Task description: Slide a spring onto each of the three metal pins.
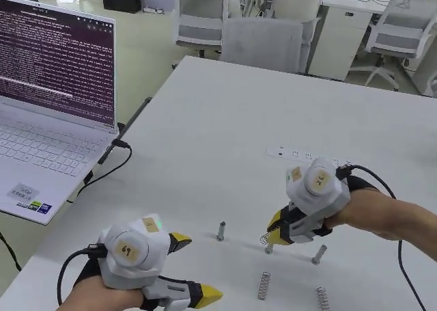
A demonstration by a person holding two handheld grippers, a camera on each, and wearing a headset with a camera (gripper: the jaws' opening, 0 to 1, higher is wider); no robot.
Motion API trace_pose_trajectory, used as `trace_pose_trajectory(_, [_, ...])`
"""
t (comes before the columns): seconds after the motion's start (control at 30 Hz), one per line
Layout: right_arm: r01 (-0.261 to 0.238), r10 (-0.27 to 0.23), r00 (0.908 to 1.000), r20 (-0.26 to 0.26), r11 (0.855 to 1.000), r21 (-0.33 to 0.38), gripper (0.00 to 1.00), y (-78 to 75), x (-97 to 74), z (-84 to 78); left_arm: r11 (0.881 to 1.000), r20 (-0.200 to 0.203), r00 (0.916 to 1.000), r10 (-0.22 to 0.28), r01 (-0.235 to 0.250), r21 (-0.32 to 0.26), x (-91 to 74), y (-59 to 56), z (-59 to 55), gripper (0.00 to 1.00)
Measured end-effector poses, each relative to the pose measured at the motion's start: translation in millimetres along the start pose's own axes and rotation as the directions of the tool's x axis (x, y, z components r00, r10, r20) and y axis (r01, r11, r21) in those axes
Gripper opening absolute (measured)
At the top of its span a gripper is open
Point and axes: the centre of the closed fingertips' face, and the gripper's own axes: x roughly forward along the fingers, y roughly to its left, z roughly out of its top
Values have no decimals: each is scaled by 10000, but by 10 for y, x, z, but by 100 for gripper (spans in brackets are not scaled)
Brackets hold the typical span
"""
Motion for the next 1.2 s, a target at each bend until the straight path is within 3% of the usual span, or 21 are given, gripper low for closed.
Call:
trace_pose_trajectory(0.77, [-281, 281, 9996, -21, 9996, -101, 8, -252, 411, 335, 9983, -39, 9992, 410, -411, -418, -164, 46, -118, 68])
trace_pose_trajectory(1.2, [-465, 421, 9975, -576, 9960, -762, 8, -375, 559, 445, 9974, -23, 9989, 471, -471, -550, -200, 50, -121, 68])
